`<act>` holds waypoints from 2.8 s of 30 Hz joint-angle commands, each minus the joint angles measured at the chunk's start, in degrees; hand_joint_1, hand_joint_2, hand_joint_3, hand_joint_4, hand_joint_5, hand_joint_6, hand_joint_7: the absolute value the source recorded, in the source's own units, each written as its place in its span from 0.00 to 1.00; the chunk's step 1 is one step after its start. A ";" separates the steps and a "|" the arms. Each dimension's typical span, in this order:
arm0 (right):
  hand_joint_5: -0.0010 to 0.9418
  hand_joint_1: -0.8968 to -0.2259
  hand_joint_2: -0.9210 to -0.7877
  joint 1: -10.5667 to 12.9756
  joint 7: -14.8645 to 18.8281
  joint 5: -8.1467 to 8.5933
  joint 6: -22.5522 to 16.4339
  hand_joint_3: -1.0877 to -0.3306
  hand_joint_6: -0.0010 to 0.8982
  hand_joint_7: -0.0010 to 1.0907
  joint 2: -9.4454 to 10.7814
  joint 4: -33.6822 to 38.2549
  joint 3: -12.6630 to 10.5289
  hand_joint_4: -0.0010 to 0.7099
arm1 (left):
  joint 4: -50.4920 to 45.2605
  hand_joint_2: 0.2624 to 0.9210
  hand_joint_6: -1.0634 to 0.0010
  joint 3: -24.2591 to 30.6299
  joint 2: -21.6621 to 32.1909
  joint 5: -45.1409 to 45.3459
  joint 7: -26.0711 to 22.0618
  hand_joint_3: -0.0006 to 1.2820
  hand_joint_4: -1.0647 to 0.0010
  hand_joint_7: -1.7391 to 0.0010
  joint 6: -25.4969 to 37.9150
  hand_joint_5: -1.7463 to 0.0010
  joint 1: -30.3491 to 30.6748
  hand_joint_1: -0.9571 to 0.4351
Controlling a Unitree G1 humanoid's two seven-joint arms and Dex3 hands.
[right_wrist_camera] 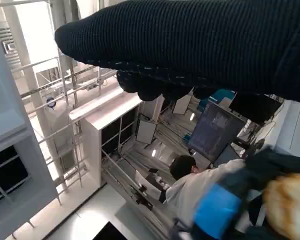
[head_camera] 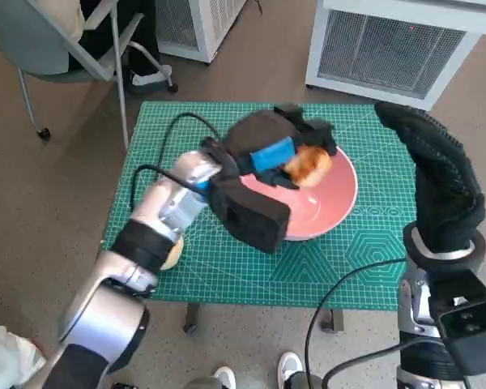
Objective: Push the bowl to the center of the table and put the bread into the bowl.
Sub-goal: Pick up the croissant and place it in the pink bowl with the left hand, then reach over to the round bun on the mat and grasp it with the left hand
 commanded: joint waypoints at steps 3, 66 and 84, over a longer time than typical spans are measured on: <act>0.00 0.44 0.00 2.25 -0.65 -0.23 0.58 0.42 0.00 0.63 -0.03 -1.15 -0.73 0.42 | 5.62 0.97 0.69 -0.71 -1.29 -0.56 -6.53 0.09 0.63 0.57 1.93 0.69 -3.37 0.64; 0.00 0.43 0.00 2.28 -0.93 0.39 0.72 0.42 0.00 0.61 1.79 -1.74 1.59 0.42 | -48.31 0.92 0.58 29.93 37.38 -21.76 -25.50 0.00 0.66 0.98 -1.43 1.00 48.78 0.39; 0.00 0.44 0.00 1.29 2.27 2.76 1.67 0.42 0.00 0.59 1.14 -0.26 2.10 0.41 | -41.40 0.89 0.63 23.43 31.46 -12.24 -18.92 0.00 0.71 1.00 0.76 1.00 51.59 0.43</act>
